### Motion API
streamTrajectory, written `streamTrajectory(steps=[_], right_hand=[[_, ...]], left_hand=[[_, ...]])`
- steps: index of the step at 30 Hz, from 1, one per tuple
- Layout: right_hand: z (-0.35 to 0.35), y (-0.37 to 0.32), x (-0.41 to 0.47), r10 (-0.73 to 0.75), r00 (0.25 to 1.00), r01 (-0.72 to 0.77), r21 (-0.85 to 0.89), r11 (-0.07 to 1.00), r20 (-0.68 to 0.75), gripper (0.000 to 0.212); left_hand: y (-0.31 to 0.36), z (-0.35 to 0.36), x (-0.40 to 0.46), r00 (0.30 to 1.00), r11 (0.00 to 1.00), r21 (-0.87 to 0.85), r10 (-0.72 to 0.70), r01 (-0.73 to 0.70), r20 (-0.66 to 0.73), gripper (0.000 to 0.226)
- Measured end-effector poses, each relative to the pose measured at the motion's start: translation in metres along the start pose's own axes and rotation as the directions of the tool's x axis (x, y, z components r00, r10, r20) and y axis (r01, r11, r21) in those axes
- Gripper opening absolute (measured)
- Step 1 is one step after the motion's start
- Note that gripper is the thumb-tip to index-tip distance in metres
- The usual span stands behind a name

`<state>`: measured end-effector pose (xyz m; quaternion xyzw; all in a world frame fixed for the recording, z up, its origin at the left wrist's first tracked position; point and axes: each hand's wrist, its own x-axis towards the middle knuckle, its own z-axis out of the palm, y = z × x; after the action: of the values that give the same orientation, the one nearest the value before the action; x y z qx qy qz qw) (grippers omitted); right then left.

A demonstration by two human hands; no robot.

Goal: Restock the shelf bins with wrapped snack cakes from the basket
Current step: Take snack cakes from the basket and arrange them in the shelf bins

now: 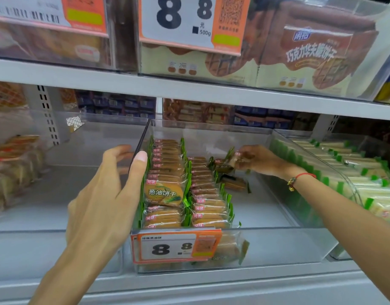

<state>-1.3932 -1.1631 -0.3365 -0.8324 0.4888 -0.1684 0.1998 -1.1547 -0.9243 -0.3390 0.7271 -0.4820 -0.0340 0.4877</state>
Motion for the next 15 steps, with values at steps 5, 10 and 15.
streamTrajectory(steps=[5,10,15], right_hand=[[0.015,-0.004,0.006,-0.111,0.994,0.110,-0.247,0.963,0.012,0.027],[0.020,0.000,0.012,-0.084,0.995,0.088,-0.097,0.991,0.046,0.026],[0.017,0.001,0.010,-0.056,0.997,0.052,0.065,0.997,0.054,0.026]], left_hand=[[-0.001,0.000,0.000,1.000,1.000,-0.004,0.004,-0.004,-0.003,0.060],[-0.002,0.001,0.000,1.000,1.000,0.004,0.011,-0.011,-0.008,0.060],[-0.004,0.001,0.000,0.999,0.999,0.022,0.031,-0.031,-0.009,0.063]])
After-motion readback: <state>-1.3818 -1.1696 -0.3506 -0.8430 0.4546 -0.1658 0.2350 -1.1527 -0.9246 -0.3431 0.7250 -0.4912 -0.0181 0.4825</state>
